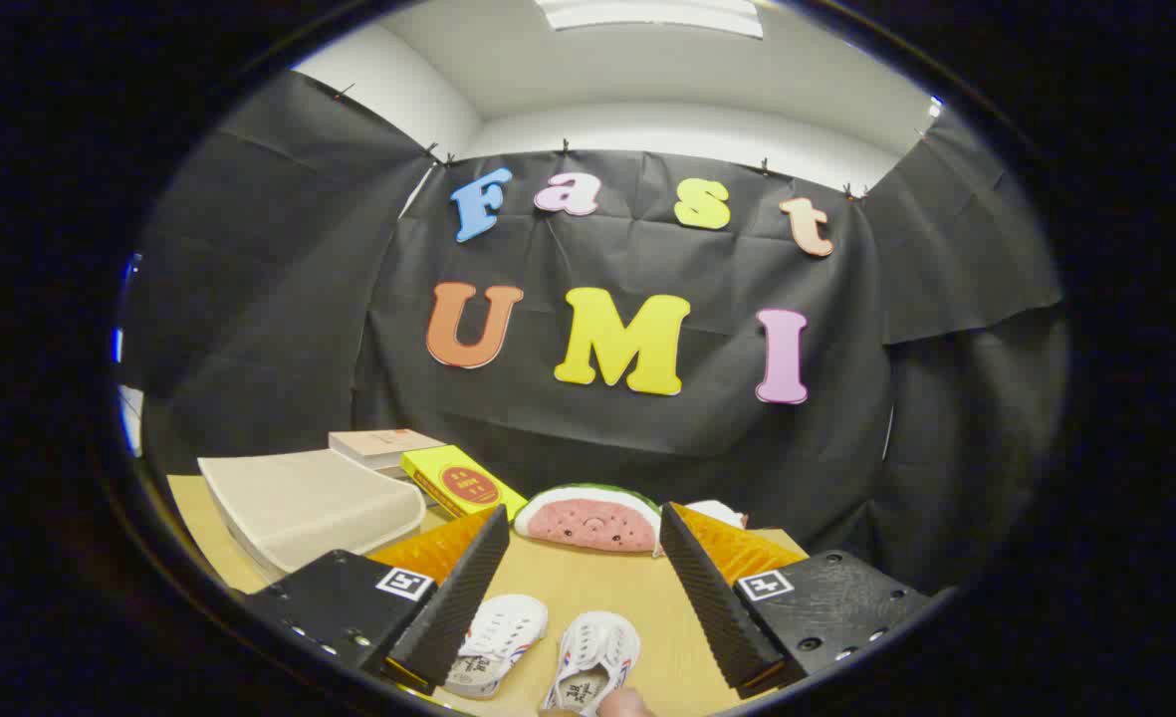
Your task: Open the storage box then place both shoes into the box .Put the left shoe in first, then the right shoe, with the right side of both shoes facing outward in a uniform manner.
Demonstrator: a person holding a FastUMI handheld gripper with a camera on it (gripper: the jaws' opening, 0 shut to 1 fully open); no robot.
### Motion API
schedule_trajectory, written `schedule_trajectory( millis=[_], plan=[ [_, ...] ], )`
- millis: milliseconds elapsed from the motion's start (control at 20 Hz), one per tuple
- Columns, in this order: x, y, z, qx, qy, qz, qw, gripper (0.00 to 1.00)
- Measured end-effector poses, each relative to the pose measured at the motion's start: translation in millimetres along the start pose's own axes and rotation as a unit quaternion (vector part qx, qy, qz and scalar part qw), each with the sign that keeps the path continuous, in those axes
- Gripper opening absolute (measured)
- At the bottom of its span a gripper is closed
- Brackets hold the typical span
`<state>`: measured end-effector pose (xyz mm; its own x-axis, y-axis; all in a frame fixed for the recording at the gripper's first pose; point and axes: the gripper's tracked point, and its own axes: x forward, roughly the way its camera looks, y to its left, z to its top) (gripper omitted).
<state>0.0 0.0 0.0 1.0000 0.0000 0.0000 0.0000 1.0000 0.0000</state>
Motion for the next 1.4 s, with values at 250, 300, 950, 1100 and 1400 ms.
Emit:
schedule_trajectory(
  millis=[250,300,950,1100,1400],
  plan=[
    [-4.3,7.5,-19.2,0.001,0.023,0.020,1.000,0.95],
    [-8.5,7.3,-21.3,0.002,0.026,0.022,0.999,0.95],
    [-43.9,23.5,-7.7,0.149,0.061,0.074,0.984,0.95],
    [-57.0,29.9,2.3,0.161,0.065,0.104,0.979,0.95],
    [-52.6,89.9,11.6,0.229,0.106,0.203,0.946,0.95]
  ],
)
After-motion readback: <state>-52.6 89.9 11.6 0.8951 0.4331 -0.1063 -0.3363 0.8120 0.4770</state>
